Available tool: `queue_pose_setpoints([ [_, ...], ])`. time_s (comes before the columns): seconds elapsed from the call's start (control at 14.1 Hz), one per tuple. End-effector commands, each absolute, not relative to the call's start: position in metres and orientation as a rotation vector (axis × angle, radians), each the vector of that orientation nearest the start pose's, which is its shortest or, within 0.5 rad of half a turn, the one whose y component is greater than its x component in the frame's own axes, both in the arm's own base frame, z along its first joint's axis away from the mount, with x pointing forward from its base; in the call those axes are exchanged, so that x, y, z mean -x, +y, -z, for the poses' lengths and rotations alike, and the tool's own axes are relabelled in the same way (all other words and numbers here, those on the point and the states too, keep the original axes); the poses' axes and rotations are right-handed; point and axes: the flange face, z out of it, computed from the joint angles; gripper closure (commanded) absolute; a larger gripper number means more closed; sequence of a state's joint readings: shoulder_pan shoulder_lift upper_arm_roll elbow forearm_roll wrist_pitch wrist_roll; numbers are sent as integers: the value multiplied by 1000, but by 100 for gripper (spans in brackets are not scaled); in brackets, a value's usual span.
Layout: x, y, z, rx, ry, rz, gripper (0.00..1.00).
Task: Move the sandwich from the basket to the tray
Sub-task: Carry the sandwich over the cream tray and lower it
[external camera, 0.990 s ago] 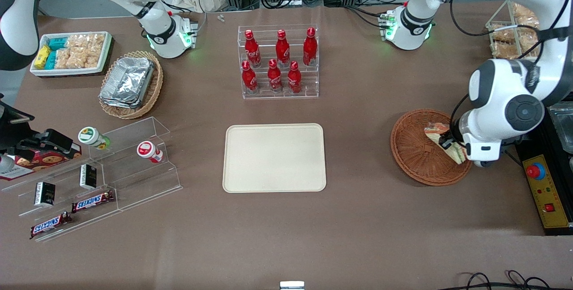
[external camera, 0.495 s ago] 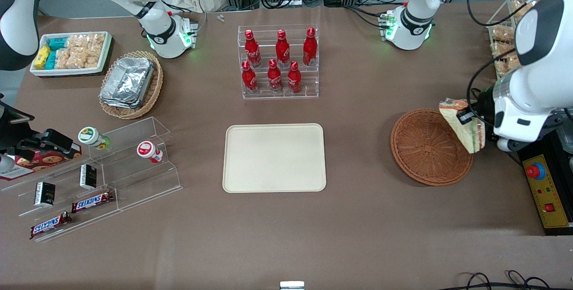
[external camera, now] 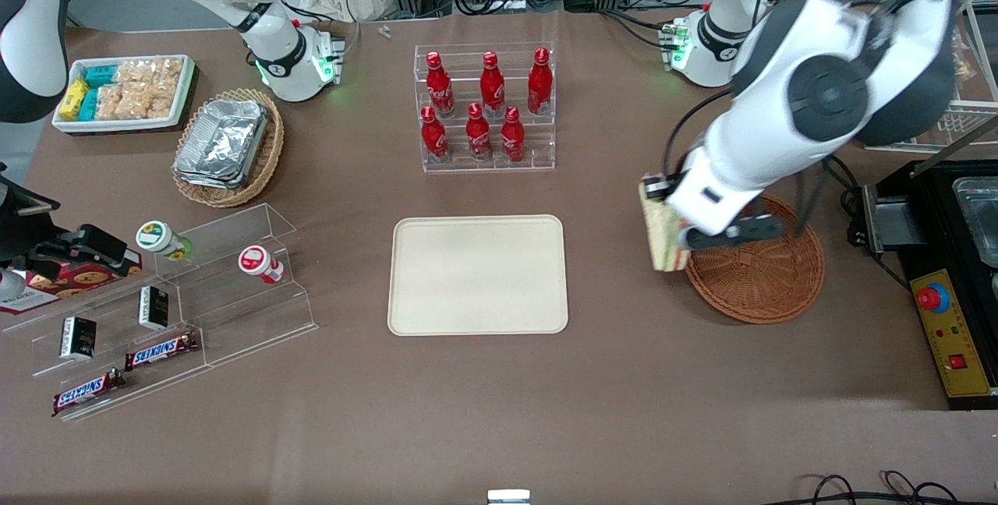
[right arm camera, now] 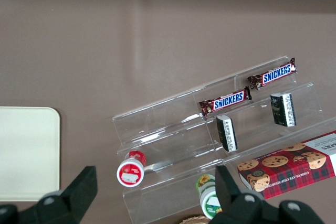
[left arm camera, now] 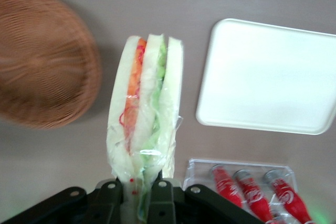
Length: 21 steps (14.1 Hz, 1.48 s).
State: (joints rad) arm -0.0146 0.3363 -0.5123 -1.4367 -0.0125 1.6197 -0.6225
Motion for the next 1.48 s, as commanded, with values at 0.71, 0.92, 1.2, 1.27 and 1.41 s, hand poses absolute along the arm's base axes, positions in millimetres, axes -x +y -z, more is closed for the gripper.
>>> queue_pose_setpoints([
  [0.71, -569, -439, -270, 3153, -90, -199, 100],
  [0.92, -561, -449, -245, 3121, -66, -193, 89],
  [1.2, -561, -449, -243, 3111, -72, -176, 0],
  [1.27, -561, -449, -243, 3110, -71, -174, 0],
  [1.41, -563, -449, -252, 3114, -71, -154, 0],
])
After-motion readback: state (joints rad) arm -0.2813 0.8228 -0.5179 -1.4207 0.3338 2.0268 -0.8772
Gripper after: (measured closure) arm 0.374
